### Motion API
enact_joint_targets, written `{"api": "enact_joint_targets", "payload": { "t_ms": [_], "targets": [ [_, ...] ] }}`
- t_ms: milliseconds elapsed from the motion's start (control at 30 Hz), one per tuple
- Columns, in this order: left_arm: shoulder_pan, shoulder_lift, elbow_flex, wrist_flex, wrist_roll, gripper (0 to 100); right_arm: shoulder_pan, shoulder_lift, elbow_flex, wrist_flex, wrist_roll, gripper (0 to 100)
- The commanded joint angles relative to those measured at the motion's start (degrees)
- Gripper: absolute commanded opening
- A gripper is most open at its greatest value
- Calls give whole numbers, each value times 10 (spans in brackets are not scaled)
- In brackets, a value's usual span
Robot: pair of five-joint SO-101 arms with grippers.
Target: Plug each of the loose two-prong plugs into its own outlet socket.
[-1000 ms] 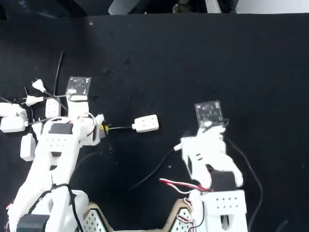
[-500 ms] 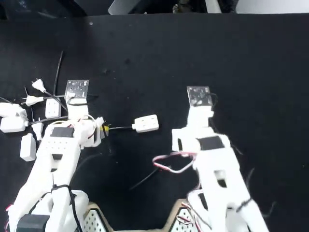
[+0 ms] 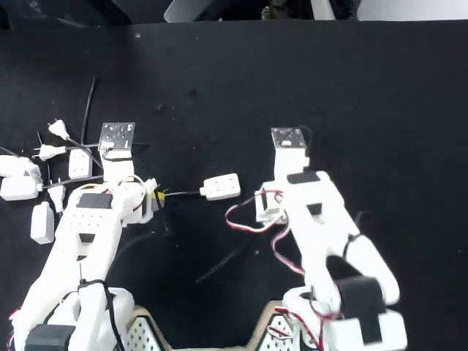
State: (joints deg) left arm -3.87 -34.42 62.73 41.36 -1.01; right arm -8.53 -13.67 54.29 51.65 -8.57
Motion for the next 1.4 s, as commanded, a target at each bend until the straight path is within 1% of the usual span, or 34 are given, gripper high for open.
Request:
{"api": "enact_joint_targets", "payload": {
  "t_ms": [0, 67, 100, 200, 267, 300, 367, 433, 567, 667, 767, 867, 933, 1033, 1067, 1133, 1200, 1233, 1300, 1367],
  "targets": [
    [5, -6, -5, -9, 6, 274, -7, 62, -71, -17, -6, 180],
    [5, -6, -5, -9, 6, 274, -7, 84, -97, -13, -6, 173],
    [5, -6, -5, -9, 6, 274, -7, 94, -109, -13, -6, 152],
    [5, -6, -5, -9, 6, 274, -7, 107, -131, -14, -5, 9],
    [5, -6, -5, -9, 6, 274, -6, 104, -140, -13, -4, 28],
    [5, -6, -5, -9, 6, 274, -5, 100, -144, -13, -2, 12],
    [5, -6, -5, -9, 6, 274, 6, 82, -155, -9, -1, 12],
    [5, -6, -5, -9, 6, 274, 23, 58, -182, 4, 25, 10],
    [5, -6, -5, -9, 6, 274, 50, 26, -251, 32, 157, 11],
    [5, -6, -5, -9, 6, 274, 70, 21, -300, 32, 254, 11],
    [5, -6, -5, -9, 6, 274, 87, 20, -347, 34, 370, 11],
    [5, -6, -5, -9, 6, 274, 86, 20, -369, 66, 513, 11],
    [5, -6, -5, -9, 6, 274, 72, 20, -368, 95, 600, 11],
    [5, -6, -5, -9, 6, 274, 47, 29, -356, 155, 689, 11],
    [5, -6, -5, -9, 6, 274, 34, 34, -339, 163, 702, 11],
    [4, -6, -5, -9, 6, 274, 9, 49, -288, 159, 704, 11],
    [2, -6, -5, -9, 6, 274, -5, 69, -225, 119, 702, 12],
    [3, -6, -4, -9, 6, 274, -5, 78, -196, 90, 690, 13],
    [5, -6, -4, -9, 6, 274, -4, 88, -158, 40, 633, 21],
    [5, -6, -4, -9, 6, 274, 0, 86, -145, 28, 572, 64]
  ]
}}
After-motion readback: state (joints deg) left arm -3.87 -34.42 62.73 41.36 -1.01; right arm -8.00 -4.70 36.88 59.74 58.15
